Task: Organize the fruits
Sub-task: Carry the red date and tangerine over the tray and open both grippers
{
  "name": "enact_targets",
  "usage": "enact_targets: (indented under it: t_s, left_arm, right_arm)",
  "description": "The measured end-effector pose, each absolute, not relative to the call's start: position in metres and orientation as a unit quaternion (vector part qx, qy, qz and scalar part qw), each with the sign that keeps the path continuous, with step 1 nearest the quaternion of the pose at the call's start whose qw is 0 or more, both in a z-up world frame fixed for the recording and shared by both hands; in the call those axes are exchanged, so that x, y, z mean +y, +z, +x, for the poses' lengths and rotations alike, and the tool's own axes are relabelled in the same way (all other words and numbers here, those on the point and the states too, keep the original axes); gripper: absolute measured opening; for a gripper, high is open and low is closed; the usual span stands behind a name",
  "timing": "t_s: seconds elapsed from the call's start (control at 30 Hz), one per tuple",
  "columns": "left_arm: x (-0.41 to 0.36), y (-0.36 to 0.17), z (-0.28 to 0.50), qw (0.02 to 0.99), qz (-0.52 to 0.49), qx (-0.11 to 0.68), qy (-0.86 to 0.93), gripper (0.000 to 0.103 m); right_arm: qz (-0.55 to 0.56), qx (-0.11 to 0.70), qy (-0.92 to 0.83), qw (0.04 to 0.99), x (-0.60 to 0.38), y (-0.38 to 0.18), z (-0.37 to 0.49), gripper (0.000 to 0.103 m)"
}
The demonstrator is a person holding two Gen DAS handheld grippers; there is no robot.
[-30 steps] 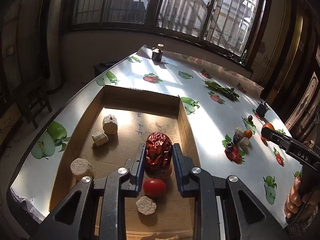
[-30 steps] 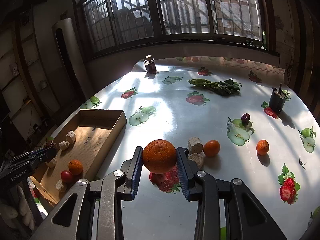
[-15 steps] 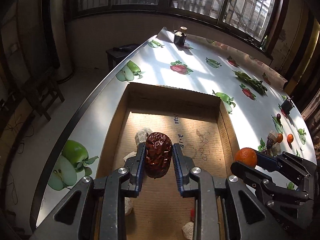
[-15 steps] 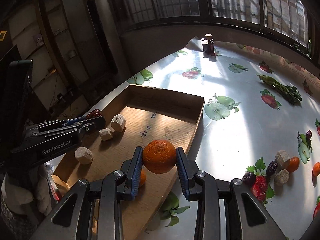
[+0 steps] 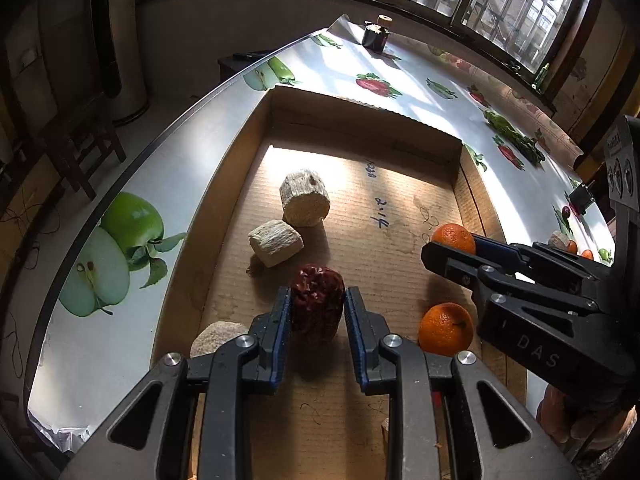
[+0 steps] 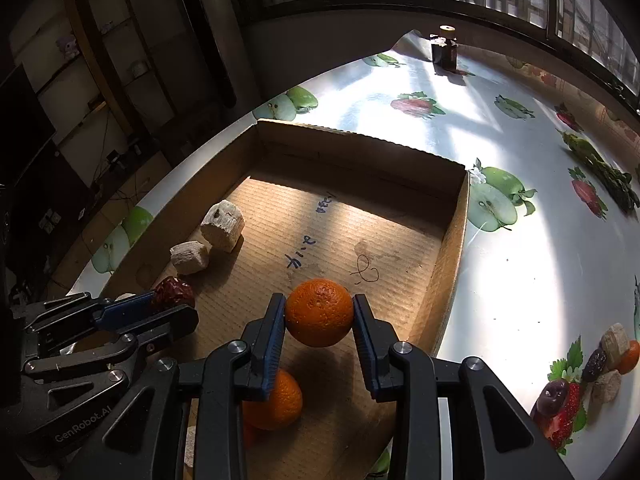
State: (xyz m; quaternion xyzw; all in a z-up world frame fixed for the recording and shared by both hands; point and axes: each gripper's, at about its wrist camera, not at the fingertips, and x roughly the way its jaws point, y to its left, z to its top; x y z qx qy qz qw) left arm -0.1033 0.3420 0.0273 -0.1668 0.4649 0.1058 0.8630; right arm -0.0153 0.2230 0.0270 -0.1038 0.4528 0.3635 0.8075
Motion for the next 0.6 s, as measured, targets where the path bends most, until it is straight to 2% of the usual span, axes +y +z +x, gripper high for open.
enact_targets:
  t_s: [0.27, 0.37, 0.6]
  left_arm:
    - [0.338, 0.029, -0.102, 0.864, -0.165, 0.462, 0.114, 0.026]
    - [0.340, 0.037, -0.112, 0.867, -0.175, 0.450, 0.122, 0.030]
    - [0.326, 0.076, -0.141, 0.893, -0.143, 0.396, 0.160, 0.076]
  right_arm:
    - [-0.107, 0.456, 0.358, 0.808, 0.225, 0.020, -0.016, 0.036]
    - [-0.103, 0.457, 0.361, 0.806, 0.225, 0.021, -0.015, 0.037]
    - [-0.075, 0.446, 0.372, 0.811, 0.213, 0.034, -0.019, 0.037]
